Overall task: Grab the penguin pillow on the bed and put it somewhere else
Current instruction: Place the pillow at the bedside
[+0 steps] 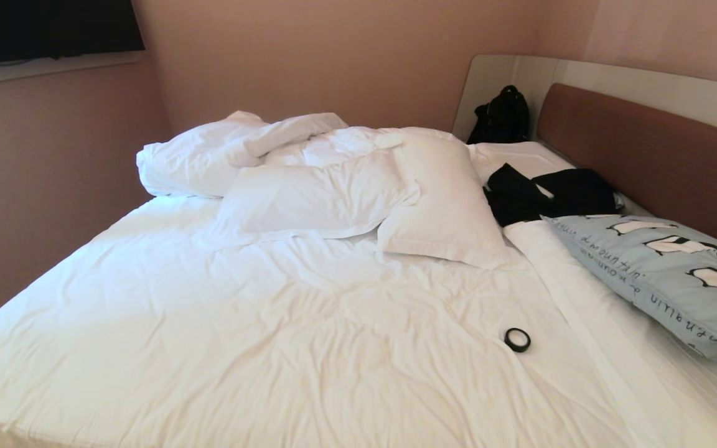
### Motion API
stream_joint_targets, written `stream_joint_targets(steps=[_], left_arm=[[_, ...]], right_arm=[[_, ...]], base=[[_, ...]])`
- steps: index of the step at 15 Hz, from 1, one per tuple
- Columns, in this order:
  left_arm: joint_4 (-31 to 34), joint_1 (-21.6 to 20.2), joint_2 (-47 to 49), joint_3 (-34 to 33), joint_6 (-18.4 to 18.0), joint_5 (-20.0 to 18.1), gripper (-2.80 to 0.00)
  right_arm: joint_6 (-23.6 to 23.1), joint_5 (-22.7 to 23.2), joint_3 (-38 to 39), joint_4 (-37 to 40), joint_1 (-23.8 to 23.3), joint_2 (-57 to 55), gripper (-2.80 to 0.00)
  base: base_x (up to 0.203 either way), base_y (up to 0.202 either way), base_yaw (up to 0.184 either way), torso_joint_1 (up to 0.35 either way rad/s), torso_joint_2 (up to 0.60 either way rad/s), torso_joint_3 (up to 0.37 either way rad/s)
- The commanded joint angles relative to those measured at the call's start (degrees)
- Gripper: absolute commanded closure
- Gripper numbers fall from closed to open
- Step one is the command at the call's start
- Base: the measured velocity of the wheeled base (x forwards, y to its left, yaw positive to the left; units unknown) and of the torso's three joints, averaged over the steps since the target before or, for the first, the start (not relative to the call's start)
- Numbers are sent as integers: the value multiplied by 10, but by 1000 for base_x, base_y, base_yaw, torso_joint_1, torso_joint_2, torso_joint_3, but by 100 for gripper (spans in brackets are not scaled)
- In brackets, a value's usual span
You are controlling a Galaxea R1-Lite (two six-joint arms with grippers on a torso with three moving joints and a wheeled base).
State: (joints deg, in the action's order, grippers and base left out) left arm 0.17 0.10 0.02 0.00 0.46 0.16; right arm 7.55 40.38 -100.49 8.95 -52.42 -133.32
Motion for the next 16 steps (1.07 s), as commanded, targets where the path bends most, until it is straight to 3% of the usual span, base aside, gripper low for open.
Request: stream_joint_targets(steps=[1, 7, 16], left_arm=[[0, 0, 0, -1, 1, 0, 0], [0, 0, 0, -1, 0, 0, 0], [0, 0, 0, -1, 0, 0, 0]], right_arm=[[58, 0, -24, 0, -2, -8, 0], [154, -1, -86, 4, -13, -11, 0], [156, -12, -98, -3, -15, 3, 0]], base=[[0, 0, 0, 0, 0, 0], [0, 0, 0, 0, 0, 0], [0, 0, 0, 0, 0, 0]])
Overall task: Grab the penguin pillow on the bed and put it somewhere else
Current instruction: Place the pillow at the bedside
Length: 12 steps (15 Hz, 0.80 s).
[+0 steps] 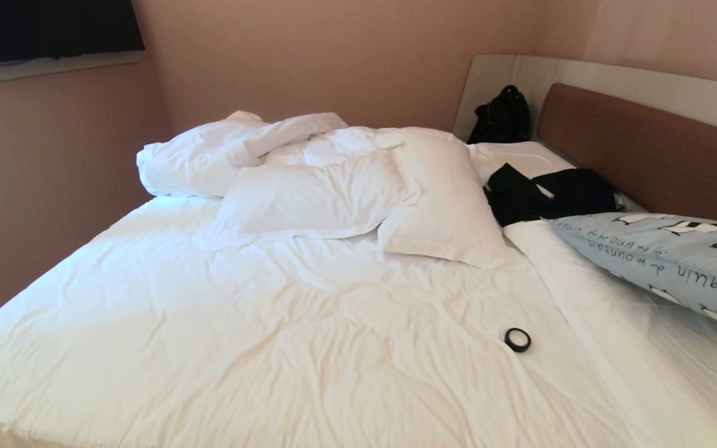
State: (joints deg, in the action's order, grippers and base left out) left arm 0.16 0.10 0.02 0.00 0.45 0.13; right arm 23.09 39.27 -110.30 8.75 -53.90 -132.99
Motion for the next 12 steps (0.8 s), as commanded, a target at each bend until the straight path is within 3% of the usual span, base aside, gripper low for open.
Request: stream_joint_targets(steps=[1, 12], left_arm=[[0, 0, 0, -1, 0, 0, 0], [0, 0, 0, -1, 0, 0, 0]], right_arm=[[0, -3, -1, -3, -4, -4, 0], [-30, -6, 21, -12, -20, -16, 0]], base=[[0, 0, 0, 0, 0, 0], [0, 0, 0, 0, 0, 0]])
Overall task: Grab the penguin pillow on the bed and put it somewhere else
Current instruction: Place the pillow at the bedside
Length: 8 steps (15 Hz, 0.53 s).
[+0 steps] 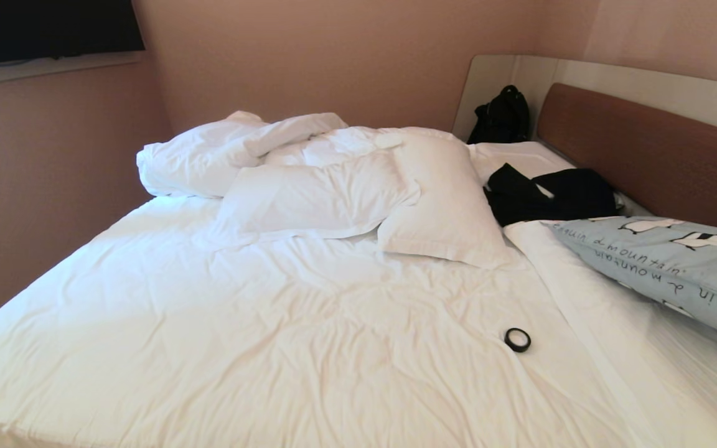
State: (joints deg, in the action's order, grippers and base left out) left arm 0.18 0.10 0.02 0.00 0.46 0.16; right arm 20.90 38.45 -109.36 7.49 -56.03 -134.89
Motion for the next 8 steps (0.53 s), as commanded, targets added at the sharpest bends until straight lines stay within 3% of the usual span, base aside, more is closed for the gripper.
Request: stream_joint_targets(steps=[1, 8], left_arm=[[0, 0, 0, -1, 1, 0, 0], [0, 0, 0, -1, 1, 0, 0]], right_arm=[[-19, 2, 28, -1, 4, 7, 0], [-86, 5, 122, -4, 39, 69, 0]], base=[[0, 0, 0, 0, 0, 0], [0, 0, 0, 0, 0, 0]])
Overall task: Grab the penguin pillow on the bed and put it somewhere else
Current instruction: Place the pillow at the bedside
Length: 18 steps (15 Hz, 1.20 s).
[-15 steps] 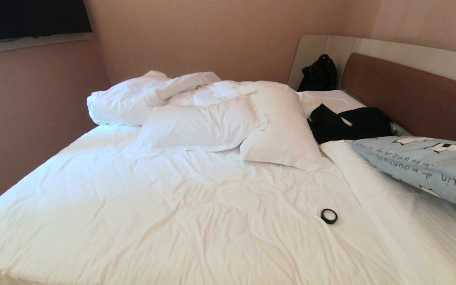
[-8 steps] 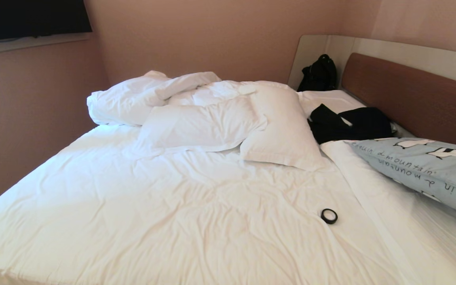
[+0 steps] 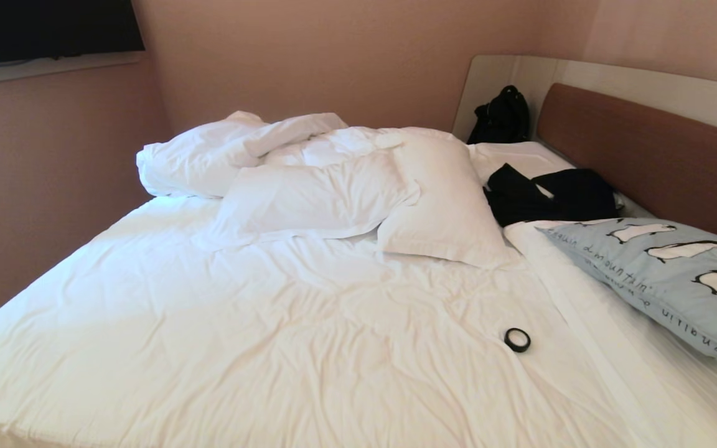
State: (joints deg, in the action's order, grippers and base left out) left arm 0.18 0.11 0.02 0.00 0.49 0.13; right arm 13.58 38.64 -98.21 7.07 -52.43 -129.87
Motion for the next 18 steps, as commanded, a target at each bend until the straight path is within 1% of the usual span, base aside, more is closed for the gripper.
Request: stream_joint_targets(steps=[1, 6, 9, 10, 17, 18], left_arm=[[0, 0, 0, -1, 0, 0, 0], [0, 0, 0, -1, 0, 0, 0], [0, 0, 0, -1, 0, 0, 0], [0, 0, 0, -1, 0, 0, 0], [0, -1, 0, -1, 0, 0, 0], [0, 0, 0, -1, 0, 0, 0]], right_arm=[[-13, 5, 11, 0, 3, 19, 0], [-15, 6, 11, -1, 3, 17, 0], [-15, 2, 14, -19, 2, 8, 0], [-15, 2, 16, -20, 3, 8, -280], [-17, 13, 35, -21, 0, 46, -280], [-16, 25, 37, -20, -6, 57, -280]], base=[[0, 0, 0, 0, 0, 0], [0, 0, 0, 0, 0, 0], [0, 0, 0, 0, 0, 0], [0, 0, 0, 0, 0, 0], [0, 0, 0, 0, 0, 0], [0, 0, 0, 0, 0, 0]])
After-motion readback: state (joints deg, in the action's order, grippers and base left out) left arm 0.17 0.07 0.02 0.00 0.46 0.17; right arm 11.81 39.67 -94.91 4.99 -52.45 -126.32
